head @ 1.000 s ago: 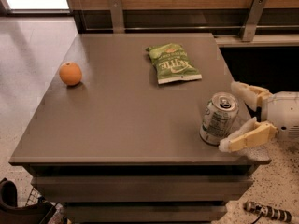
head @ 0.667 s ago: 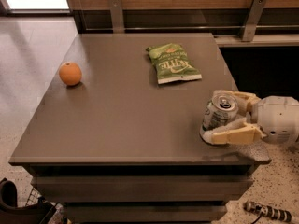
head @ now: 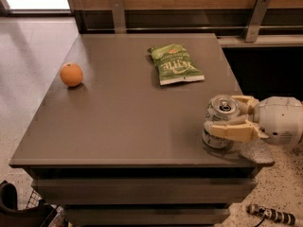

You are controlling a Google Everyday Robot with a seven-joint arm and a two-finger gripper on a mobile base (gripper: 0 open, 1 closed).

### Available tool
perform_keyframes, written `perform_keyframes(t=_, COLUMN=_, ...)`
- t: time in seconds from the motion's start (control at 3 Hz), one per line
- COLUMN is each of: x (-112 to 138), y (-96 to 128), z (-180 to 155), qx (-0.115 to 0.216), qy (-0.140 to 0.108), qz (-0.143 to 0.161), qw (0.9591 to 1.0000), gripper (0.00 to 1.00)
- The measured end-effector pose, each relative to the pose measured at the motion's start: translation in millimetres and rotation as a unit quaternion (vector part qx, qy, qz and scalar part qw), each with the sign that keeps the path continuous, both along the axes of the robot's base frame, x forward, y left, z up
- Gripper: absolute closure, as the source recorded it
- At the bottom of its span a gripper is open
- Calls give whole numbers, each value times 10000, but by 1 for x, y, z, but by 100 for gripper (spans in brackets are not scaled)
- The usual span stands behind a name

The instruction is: Move 7up can near orange

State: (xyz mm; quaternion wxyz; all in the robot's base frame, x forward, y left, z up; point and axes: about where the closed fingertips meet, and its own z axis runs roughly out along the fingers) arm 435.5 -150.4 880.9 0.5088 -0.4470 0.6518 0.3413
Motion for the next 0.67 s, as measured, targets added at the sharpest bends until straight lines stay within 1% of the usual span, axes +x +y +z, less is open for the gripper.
perform_keyframes(t=0.33, x=0, y=3, z=2, qx=-19, qy=-2, qz=28, qw=10000, gripper=100)
perform_keyframes(t=0.67, x=2, y=6, z=6, qx=-62, qy=14, qz=49, qw=10000, gripper=100)
